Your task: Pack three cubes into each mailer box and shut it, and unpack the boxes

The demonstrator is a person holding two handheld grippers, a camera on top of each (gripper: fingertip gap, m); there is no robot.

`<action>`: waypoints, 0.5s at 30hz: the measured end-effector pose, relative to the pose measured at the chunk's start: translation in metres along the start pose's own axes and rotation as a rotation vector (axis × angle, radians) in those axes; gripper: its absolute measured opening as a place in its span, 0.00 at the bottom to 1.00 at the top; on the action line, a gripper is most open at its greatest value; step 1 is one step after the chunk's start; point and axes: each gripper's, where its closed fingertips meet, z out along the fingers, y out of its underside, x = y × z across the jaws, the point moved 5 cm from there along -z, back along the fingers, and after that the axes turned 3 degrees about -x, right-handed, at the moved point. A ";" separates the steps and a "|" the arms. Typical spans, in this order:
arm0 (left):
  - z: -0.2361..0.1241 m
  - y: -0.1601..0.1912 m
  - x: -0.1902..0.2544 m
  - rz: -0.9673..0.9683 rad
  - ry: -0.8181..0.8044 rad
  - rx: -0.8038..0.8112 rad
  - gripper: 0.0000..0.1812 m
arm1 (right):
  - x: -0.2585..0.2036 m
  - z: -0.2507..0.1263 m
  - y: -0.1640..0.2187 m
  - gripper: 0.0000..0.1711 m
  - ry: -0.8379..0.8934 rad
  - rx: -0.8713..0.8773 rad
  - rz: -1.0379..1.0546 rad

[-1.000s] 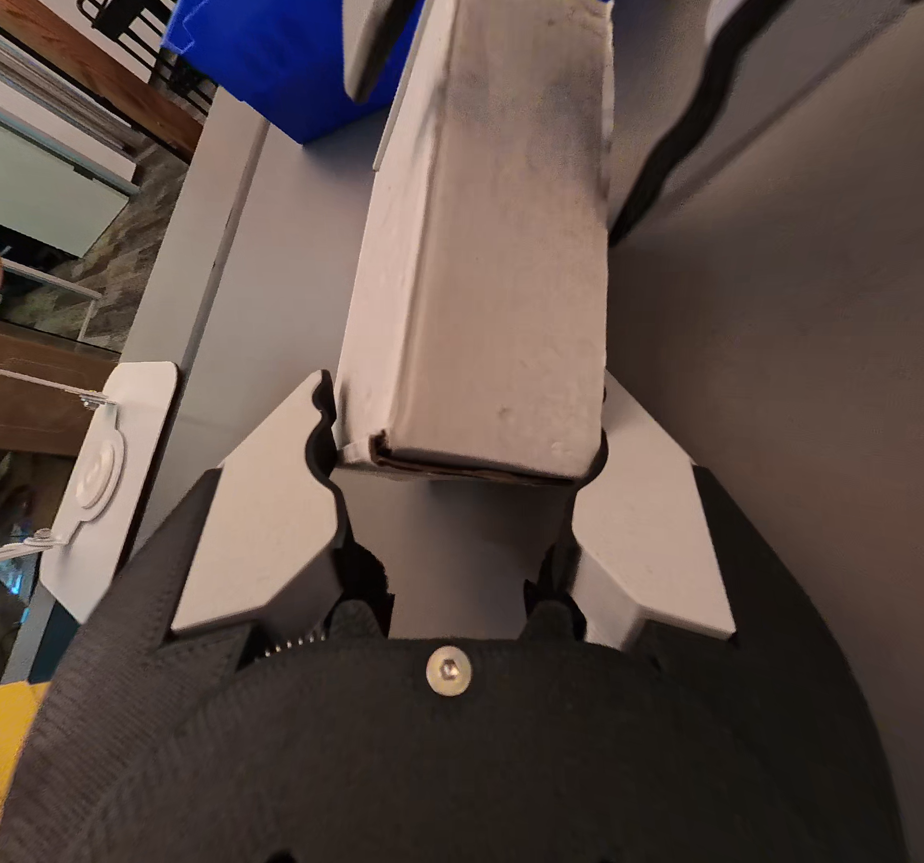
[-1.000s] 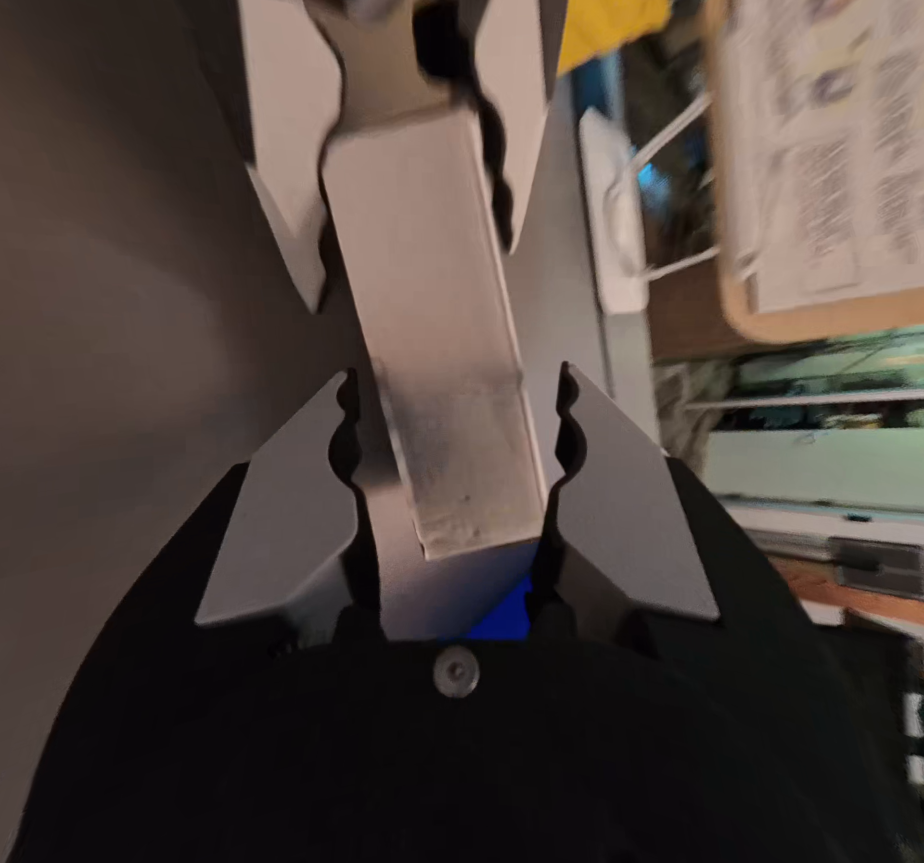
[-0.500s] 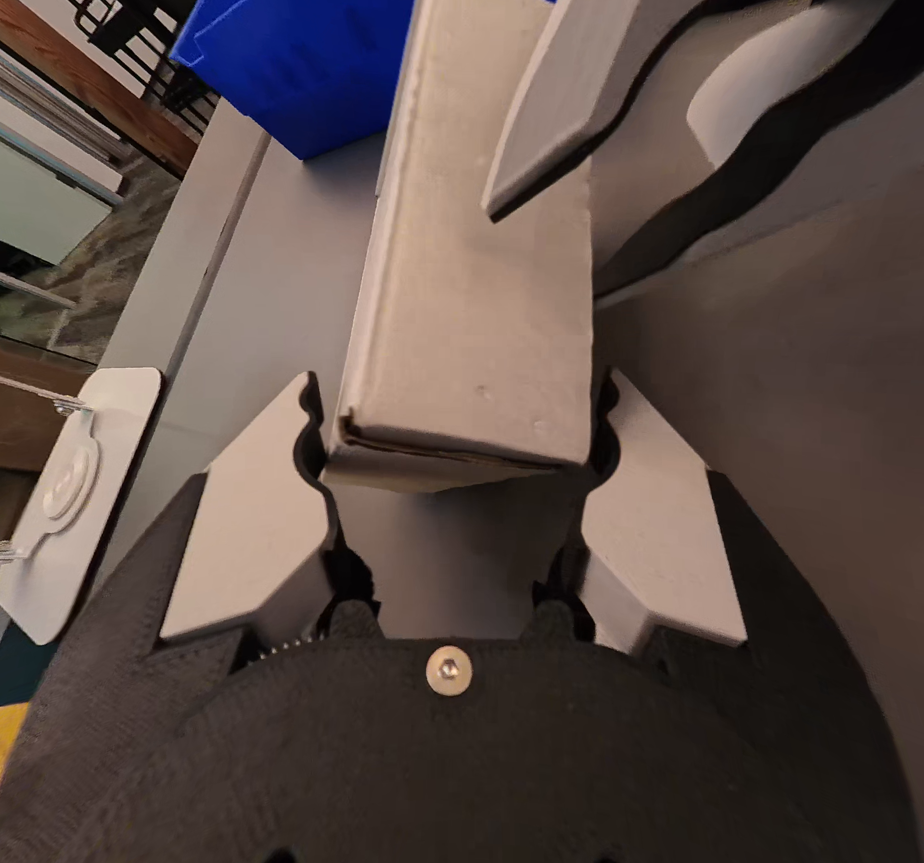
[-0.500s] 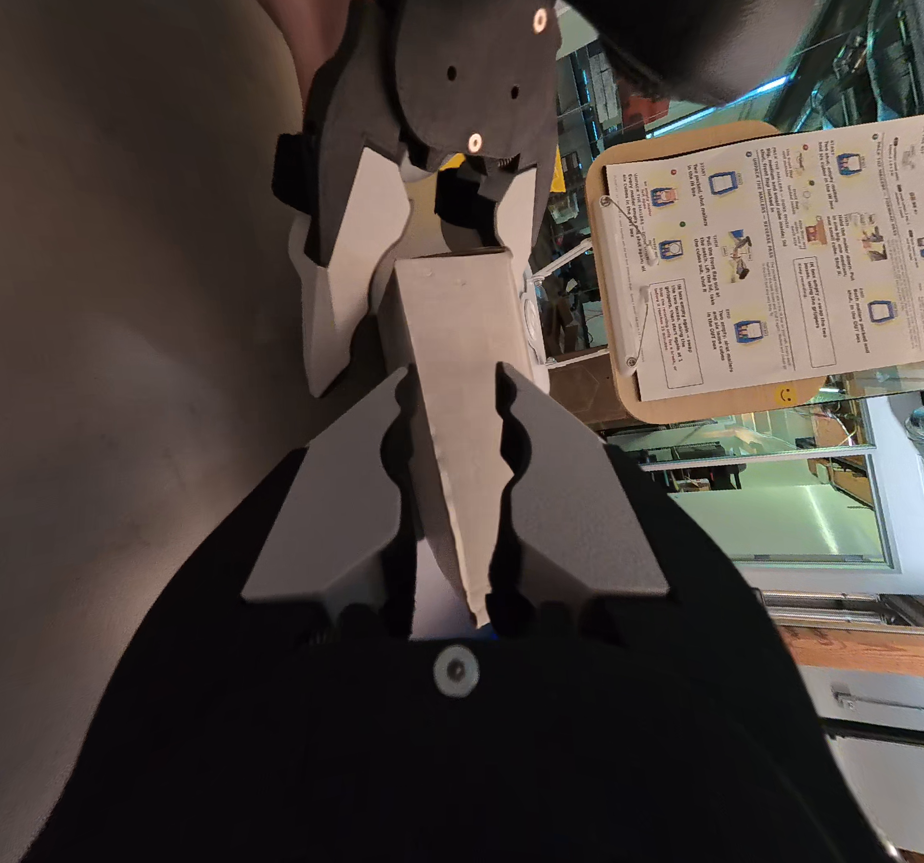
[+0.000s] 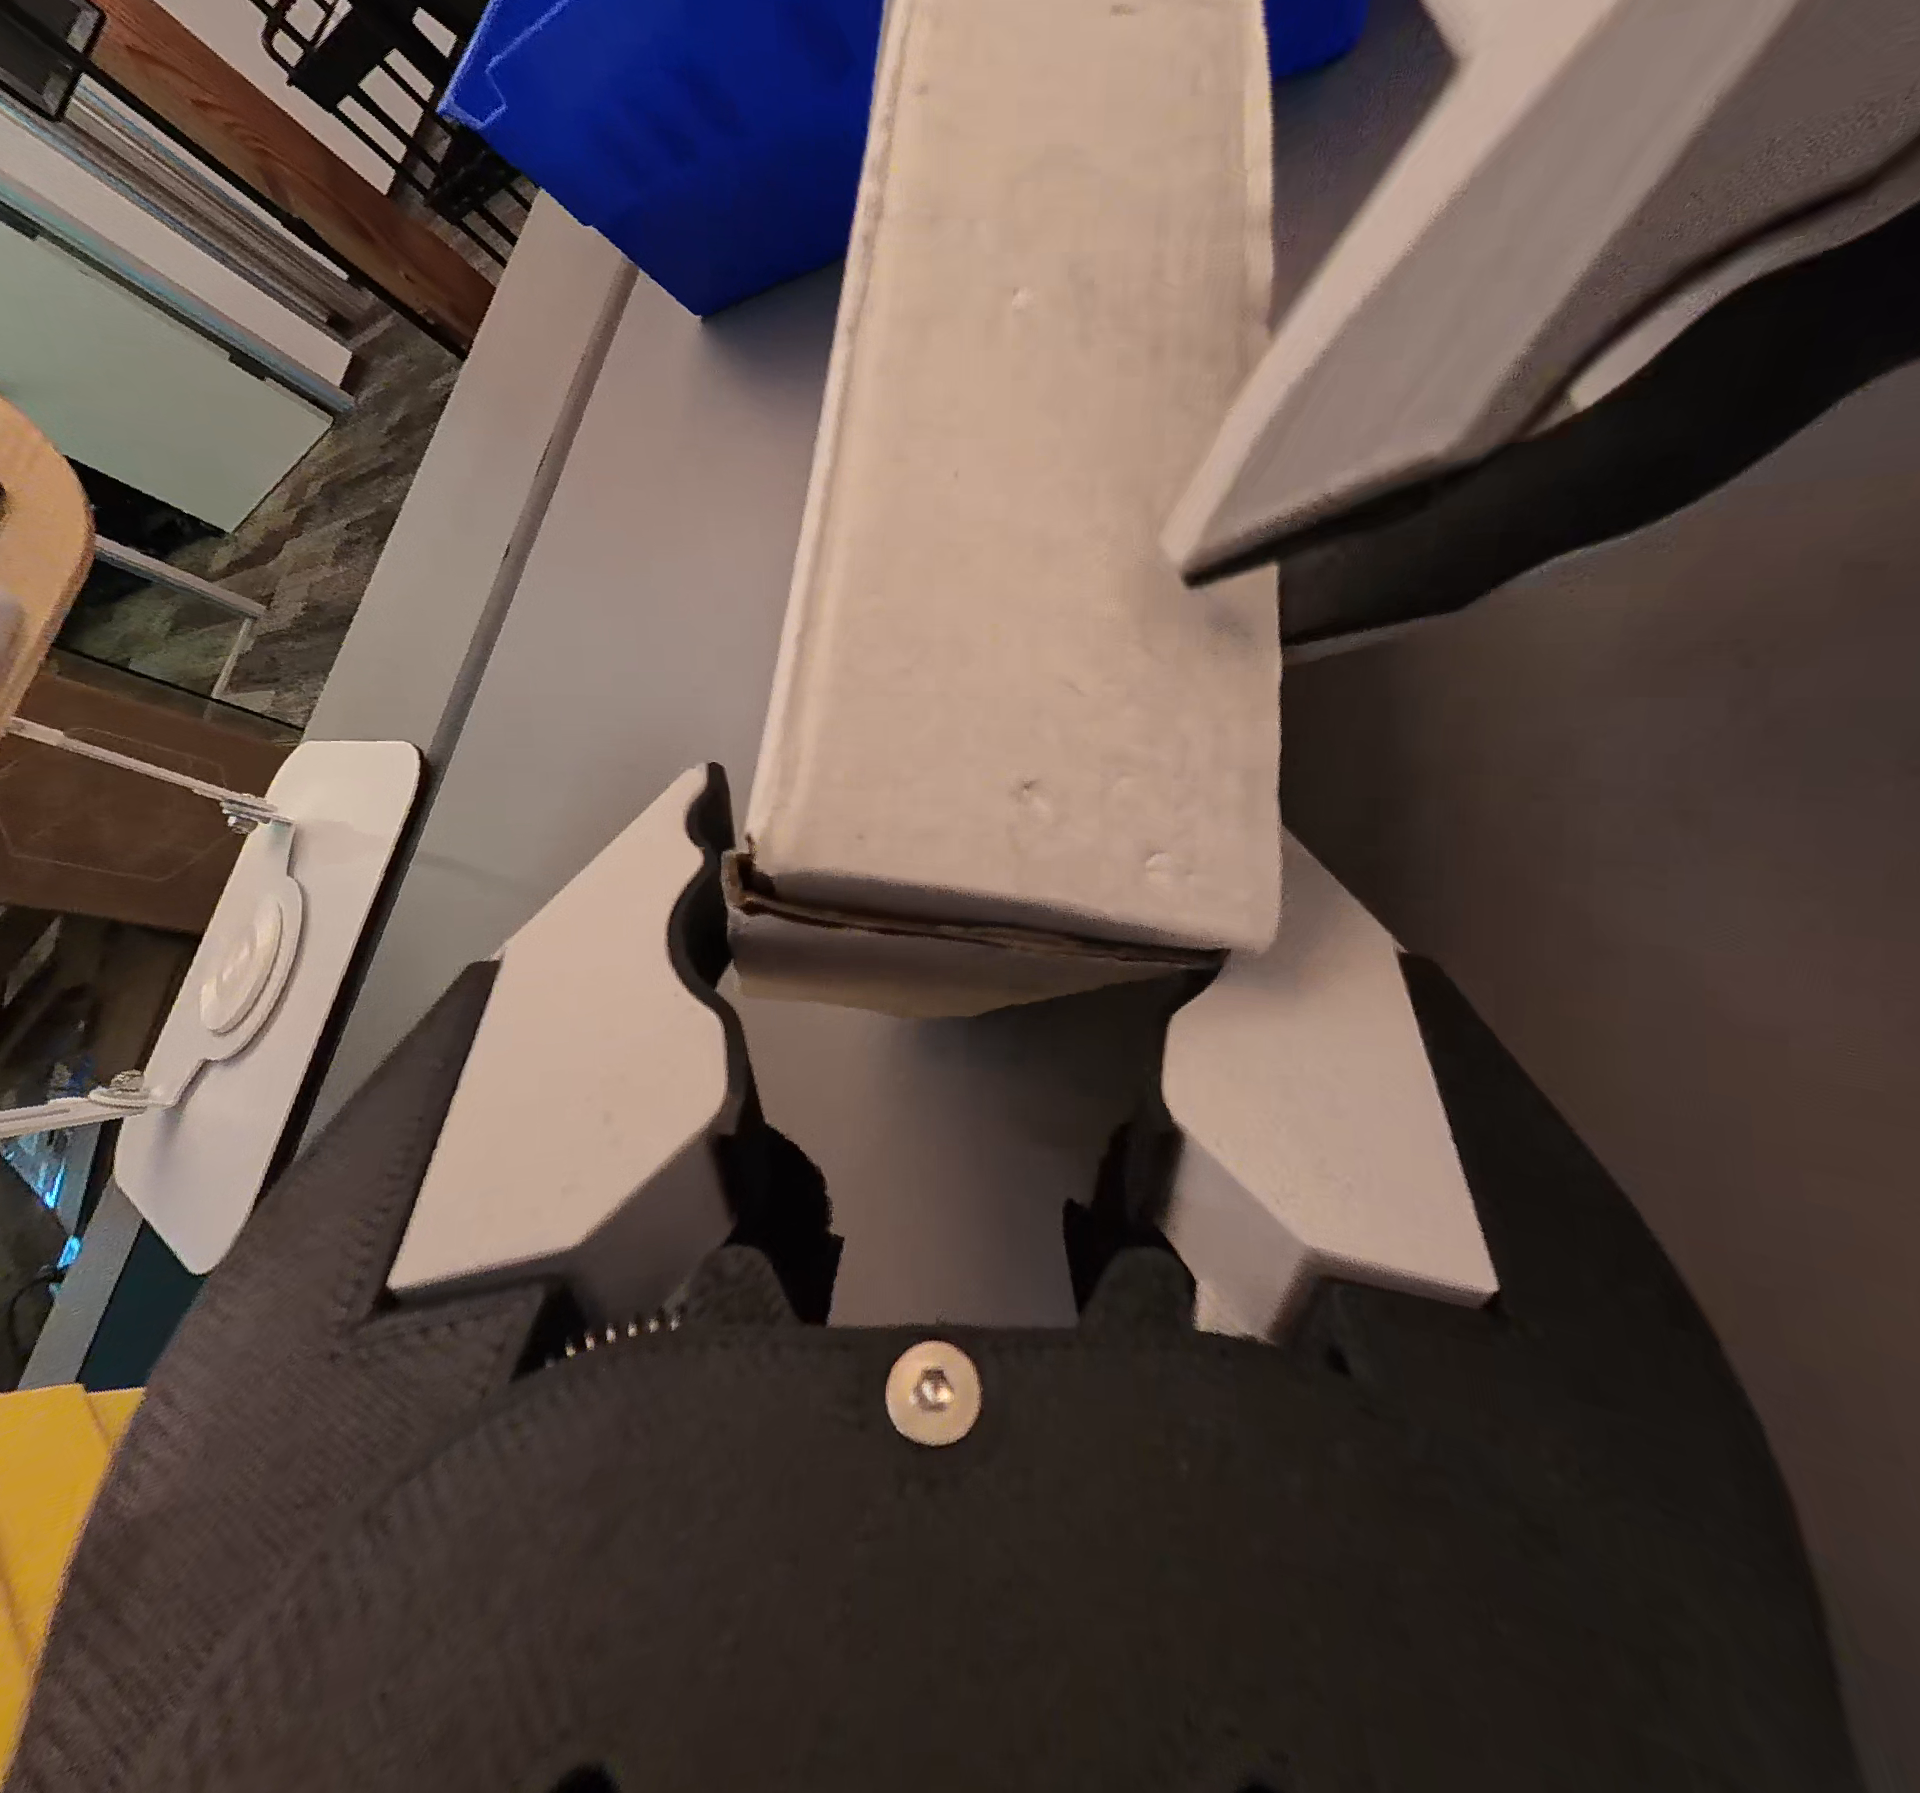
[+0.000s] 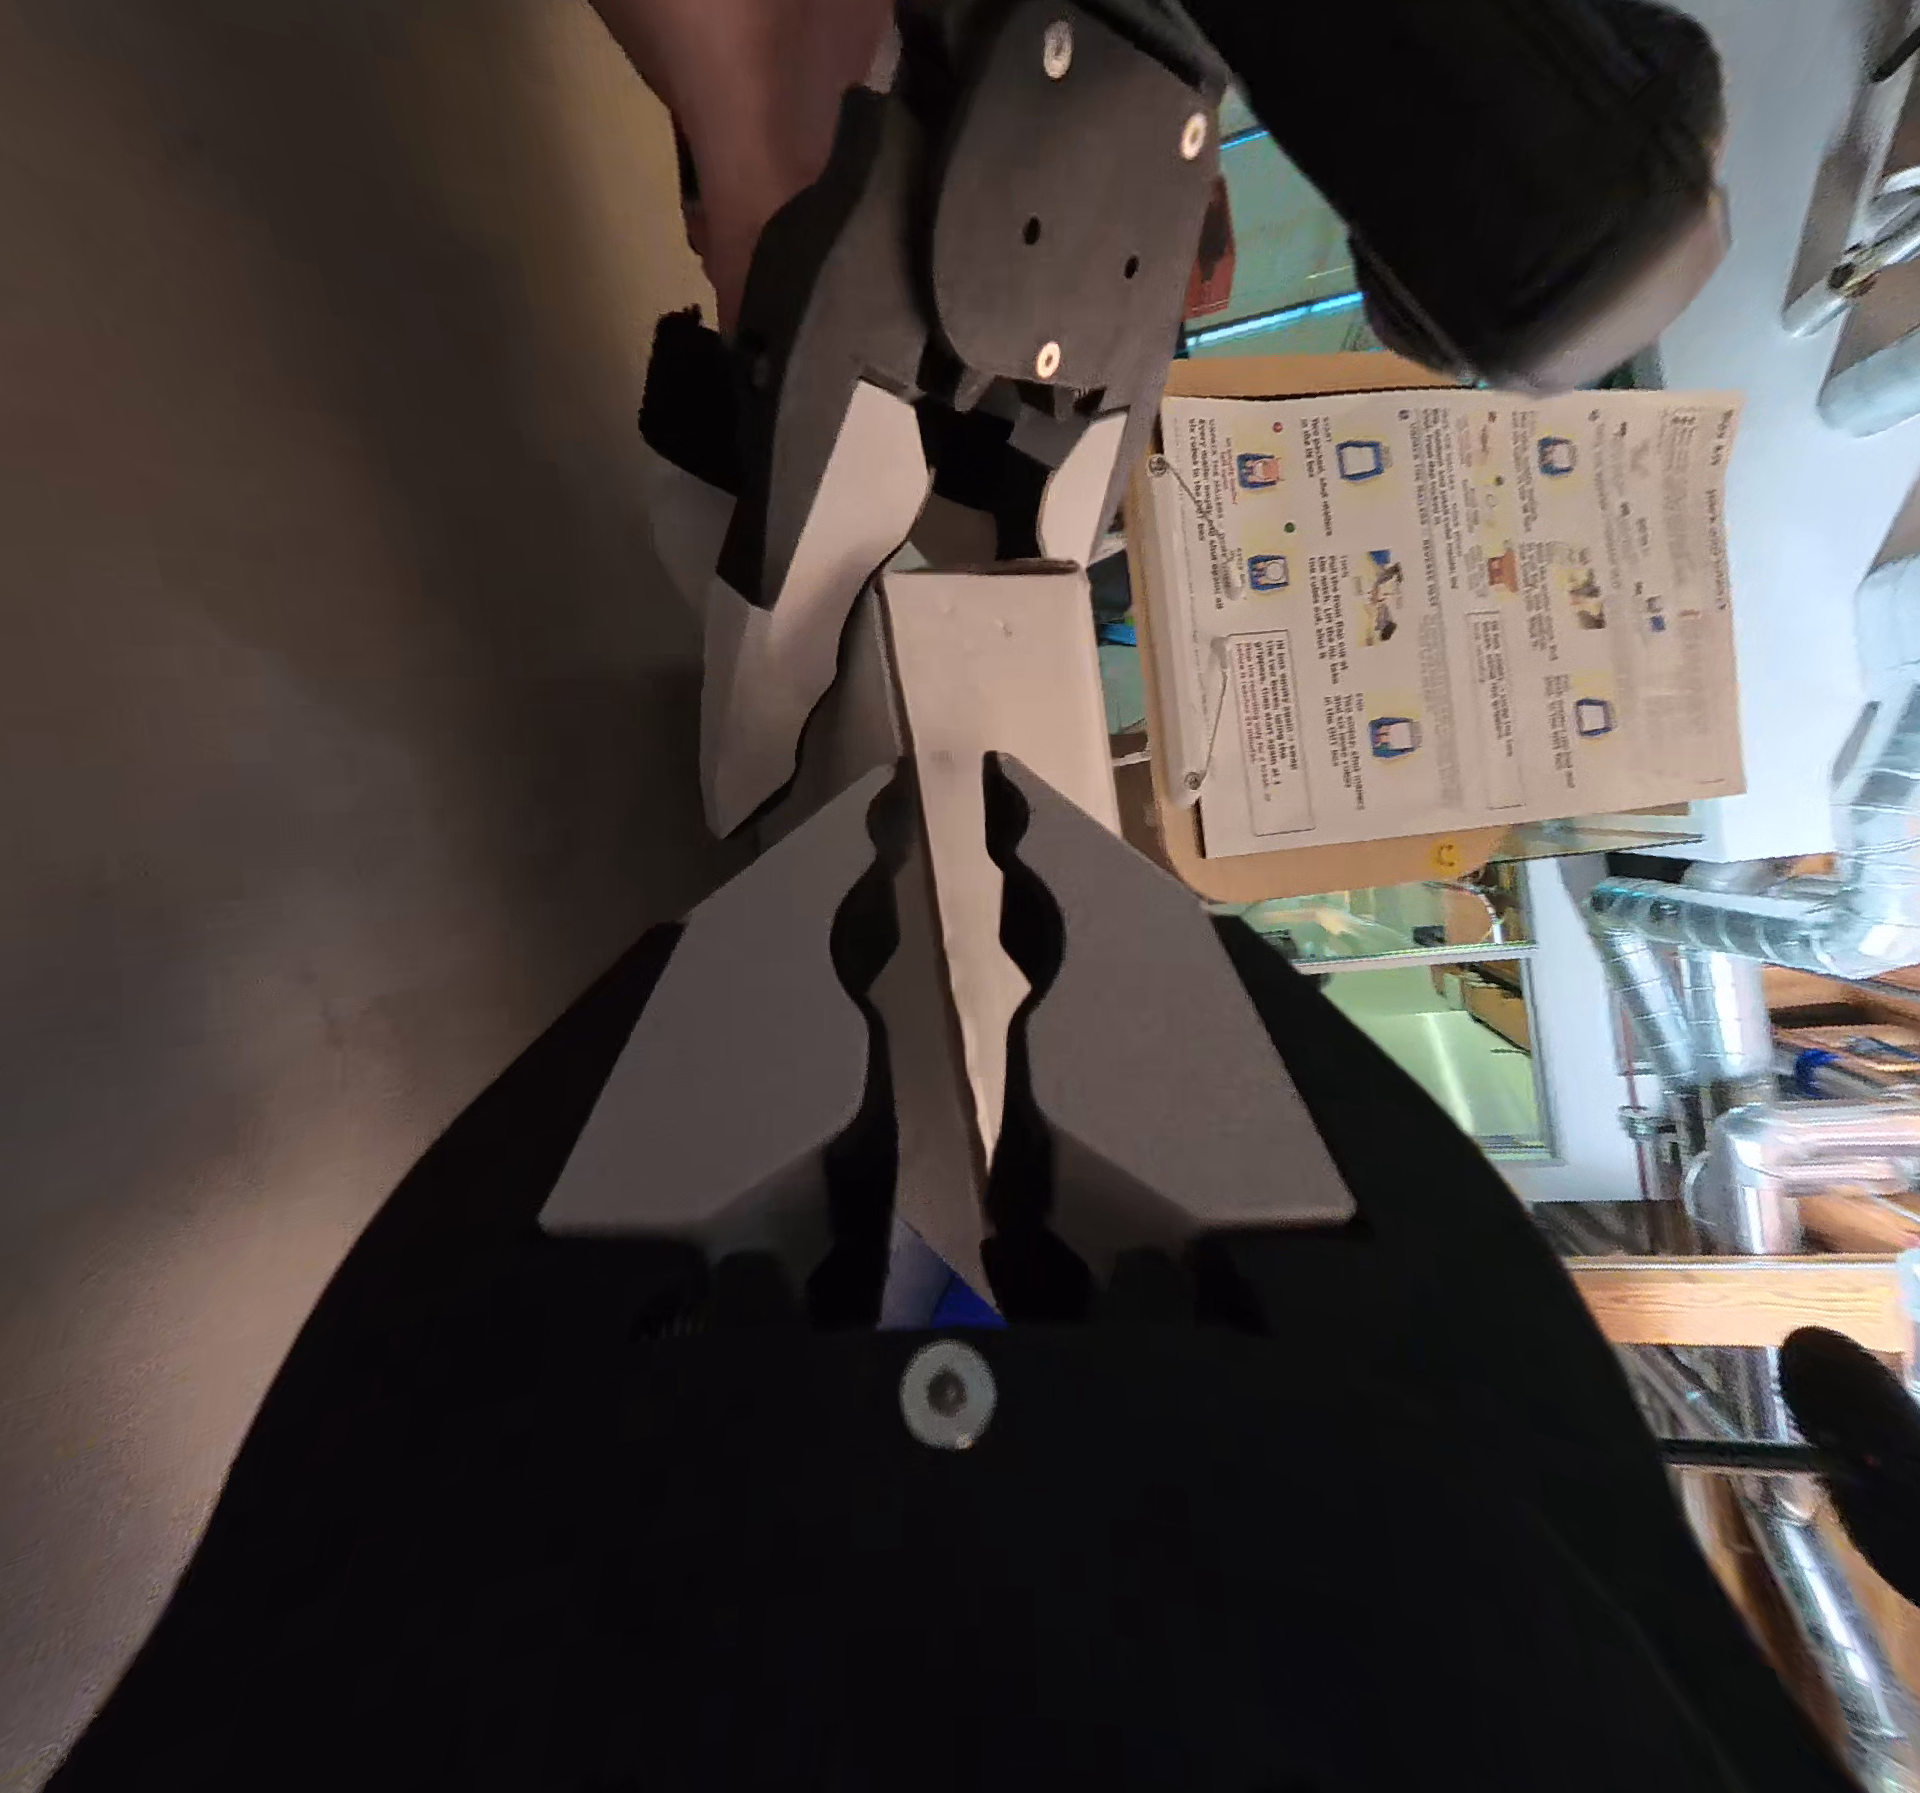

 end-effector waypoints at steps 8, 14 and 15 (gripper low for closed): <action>-0.001 -0.001 -0.001 0.022 -0.034 -0.006 0.42 | 0.008 -0.005 -0.001 0.08 0.068 -0.003 0.075; -0.002 -0.002 0.000 -0.015 -0.004 -0.006 0.41 | 0.011 -0.006 -0.002 0.04 0.063 0.013 0.149; -0.002 -0.003 0.000 -0.018 0.000 -0.008 0.41 | 0.011 -0.006 -0.002 0.04 0.063 0.012 0.166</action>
